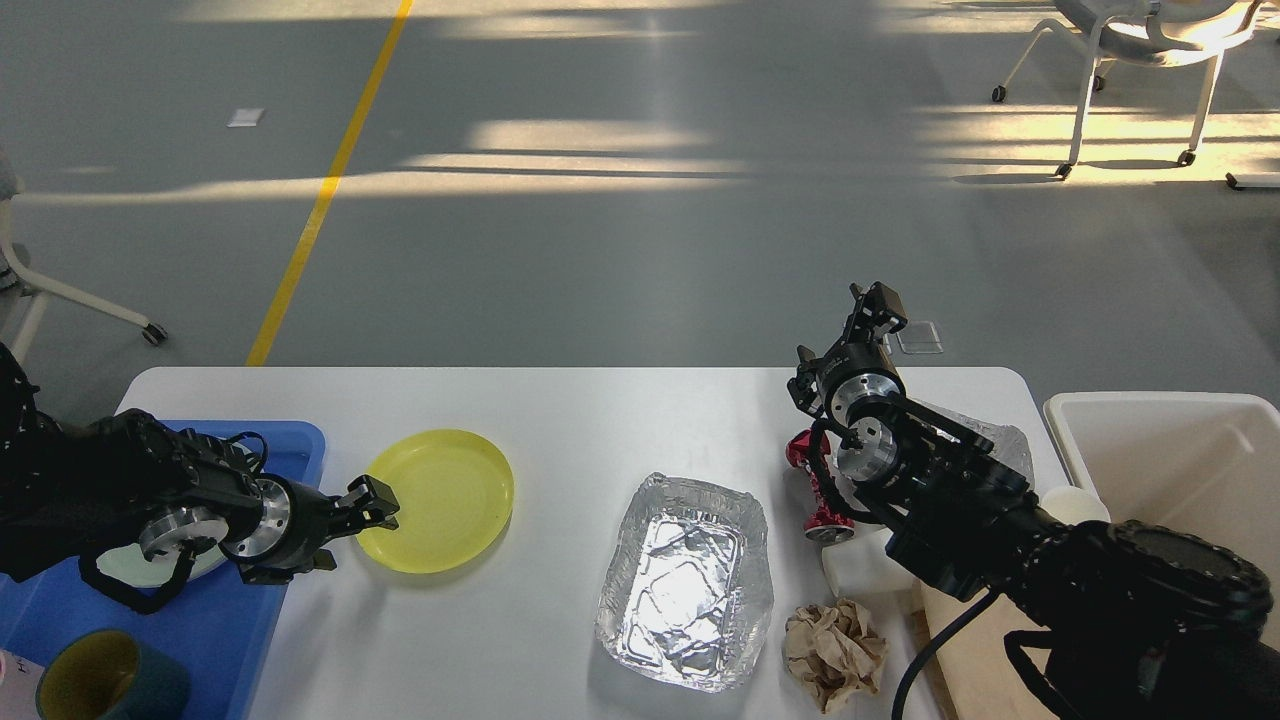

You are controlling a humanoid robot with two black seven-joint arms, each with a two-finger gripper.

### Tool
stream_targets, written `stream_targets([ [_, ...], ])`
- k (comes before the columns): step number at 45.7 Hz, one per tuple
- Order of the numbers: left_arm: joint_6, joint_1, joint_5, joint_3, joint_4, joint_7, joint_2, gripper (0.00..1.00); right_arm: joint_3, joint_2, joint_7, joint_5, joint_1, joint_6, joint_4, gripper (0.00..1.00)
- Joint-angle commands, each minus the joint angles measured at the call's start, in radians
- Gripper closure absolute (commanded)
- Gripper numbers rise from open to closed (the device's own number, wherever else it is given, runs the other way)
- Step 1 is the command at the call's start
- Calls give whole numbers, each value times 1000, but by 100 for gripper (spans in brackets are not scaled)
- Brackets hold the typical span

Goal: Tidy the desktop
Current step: 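Grip the rim of the yellow plate with the left gripper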

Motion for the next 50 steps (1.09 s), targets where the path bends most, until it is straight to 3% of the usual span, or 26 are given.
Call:
stream_targets([
  [1, 2, 70, -8, -57, 70, 5, -6, 22, 0, 0, 0, -1, 0, 0, 0, 0],
  [21, 33, 150, 3, -100, 142, 25, -18, 24, 0, 0, 0, -1, 0, 0, 0, 0],
  [28, 40, 158, 6, -132, 142, 121, -18, 44, 0, -1, 0, -1, 0, 0, 1, 0],
  [32, 40, 167, 8, -165, 144, 152, -18, 50, 0, -1, 0, -1, 0, 0, 0, 0],
  [44, 39, 170, 11, -178, 144, 175, -18, 71, 0, 0, 0, -1, 0, 0, 1, 0],
  [50, 39, 170, 11, -190, 145, 193, -18, 76, 0, 0, 0, 1, 0, 0, 0, 0],
])
